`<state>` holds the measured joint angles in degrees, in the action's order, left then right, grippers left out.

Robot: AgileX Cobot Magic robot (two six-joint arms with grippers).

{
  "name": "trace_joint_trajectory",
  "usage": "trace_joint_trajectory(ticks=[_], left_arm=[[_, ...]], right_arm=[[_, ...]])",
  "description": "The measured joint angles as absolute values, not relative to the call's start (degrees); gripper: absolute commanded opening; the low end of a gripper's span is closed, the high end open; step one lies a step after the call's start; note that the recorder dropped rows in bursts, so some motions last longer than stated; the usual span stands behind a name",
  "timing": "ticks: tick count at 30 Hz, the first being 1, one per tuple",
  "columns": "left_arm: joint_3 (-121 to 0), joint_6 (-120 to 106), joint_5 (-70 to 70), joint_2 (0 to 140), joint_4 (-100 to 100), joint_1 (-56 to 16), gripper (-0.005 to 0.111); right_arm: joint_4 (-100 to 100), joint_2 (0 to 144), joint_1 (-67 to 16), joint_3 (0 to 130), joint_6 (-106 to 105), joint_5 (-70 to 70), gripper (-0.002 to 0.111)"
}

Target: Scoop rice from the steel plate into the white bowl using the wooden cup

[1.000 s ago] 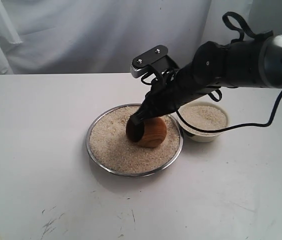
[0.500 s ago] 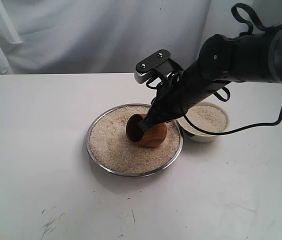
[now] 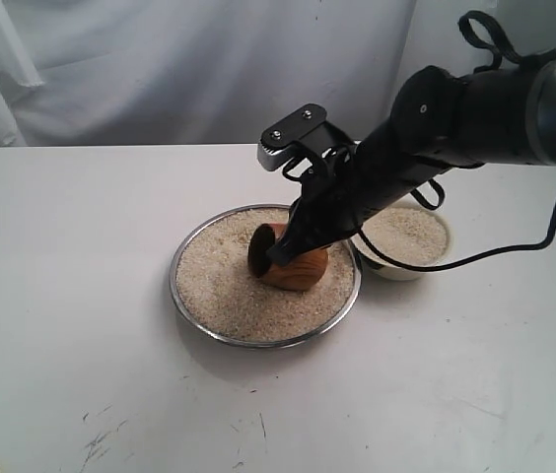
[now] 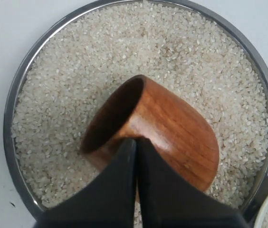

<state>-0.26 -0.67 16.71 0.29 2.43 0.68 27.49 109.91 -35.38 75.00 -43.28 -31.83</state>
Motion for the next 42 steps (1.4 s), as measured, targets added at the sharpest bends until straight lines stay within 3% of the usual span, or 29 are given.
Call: trace_joint_trajectory(ticks=[19,34,38,40,41,42], left_arm=[[-0.3,-0.7,16.7,0.3,2.4,0.7,0.0],[-0.3,-0.7,16.7,0.3,2.4,0.7,0.0],[-0.3,-0.7,16.7,0.3,2.4,0.7,0.0],[-0.3,-0.7,16.7,0.3,2.4,0.7,0.0],[-0.3,-0.7,16.7,0.3,2.4,0.7,0.0],[-0.3,-0.7,16.7,0.3,2.4,0.7,0.0]], right_arm=[[31.4,112.0,-35.4,75.1,-45.7,-25.2,0.0],[31.0,108.5,-33.9,75.8,-49.4,-29.8,0.001],[30.6,107.7,-31.4,75.8,-51.0,-34.1,0.015],[30.7,107.5,-29.3,75.8,-52.4,-37.7,0.034],[31.0,107.5,-28.8,75.8,-53.3,-39.0,0.053],[31.9,107.5,-27.8,75.8,-56.1,-41.6,0.062]])
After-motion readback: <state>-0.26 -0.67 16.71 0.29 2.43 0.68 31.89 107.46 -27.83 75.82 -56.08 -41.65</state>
